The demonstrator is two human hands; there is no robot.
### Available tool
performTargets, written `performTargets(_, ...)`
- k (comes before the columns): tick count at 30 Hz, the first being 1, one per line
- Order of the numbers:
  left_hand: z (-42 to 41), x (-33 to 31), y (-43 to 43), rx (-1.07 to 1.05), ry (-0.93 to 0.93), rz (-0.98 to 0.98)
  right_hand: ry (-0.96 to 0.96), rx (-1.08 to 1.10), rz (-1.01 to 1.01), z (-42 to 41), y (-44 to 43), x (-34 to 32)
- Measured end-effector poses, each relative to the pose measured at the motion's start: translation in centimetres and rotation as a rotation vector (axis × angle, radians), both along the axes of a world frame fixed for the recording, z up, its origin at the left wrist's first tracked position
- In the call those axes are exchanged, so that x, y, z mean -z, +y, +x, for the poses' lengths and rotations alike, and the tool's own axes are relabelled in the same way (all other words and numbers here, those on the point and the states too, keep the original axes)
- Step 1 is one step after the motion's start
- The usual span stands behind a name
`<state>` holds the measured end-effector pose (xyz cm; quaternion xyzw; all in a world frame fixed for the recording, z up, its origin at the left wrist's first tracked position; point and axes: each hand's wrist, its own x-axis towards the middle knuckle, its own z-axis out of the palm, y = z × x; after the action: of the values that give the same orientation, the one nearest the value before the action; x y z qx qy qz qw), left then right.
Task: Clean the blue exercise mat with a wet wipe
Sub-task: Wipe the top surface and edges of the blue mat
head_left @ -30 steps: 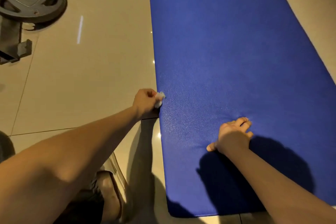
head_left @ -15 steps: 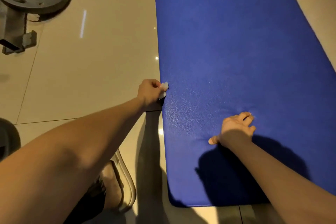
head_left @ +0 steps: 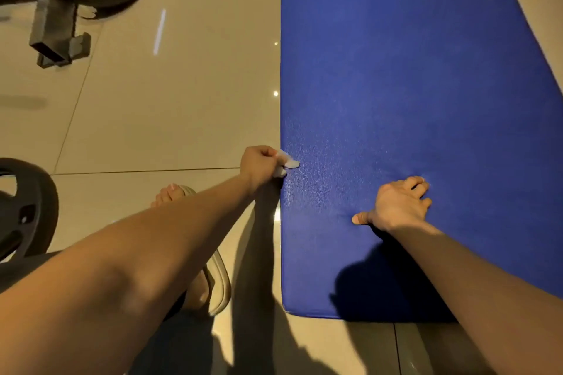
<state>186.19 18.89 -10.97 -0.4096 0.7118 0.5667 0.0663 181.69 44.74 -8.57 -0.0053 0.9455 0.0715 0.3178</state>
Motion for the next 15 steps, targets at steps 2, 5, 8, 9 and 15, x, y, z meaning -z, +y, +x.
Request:
performTargets(2,-0.1,1.3,0.2,0.009,-0.005,-0.040,0.017,-0.020,0.003,0.2,0.3,0.0)
performTargets(5,4.1,1.6,1.9,0.051,-0.007,-0.059,0.026,-0.030,0.001,0.4,0.7,0.1)
performTargets(8,10.0,1.5,4.4,0.125,-0.093,-0.026,0.008,-0.031,-0.003,0.5,0.8,0.0)
performTargets(9,11.5,1.2,5.3,0.153,-0.123,-0.020,0.008,-0.036,-0.001,0.6,0.9,0.0)
performTargets(15,11.3,0.1,5.8,-0.053,-0.201,0.007,-0.013,-0.065,0.019,0.4,0.8,-0.1)
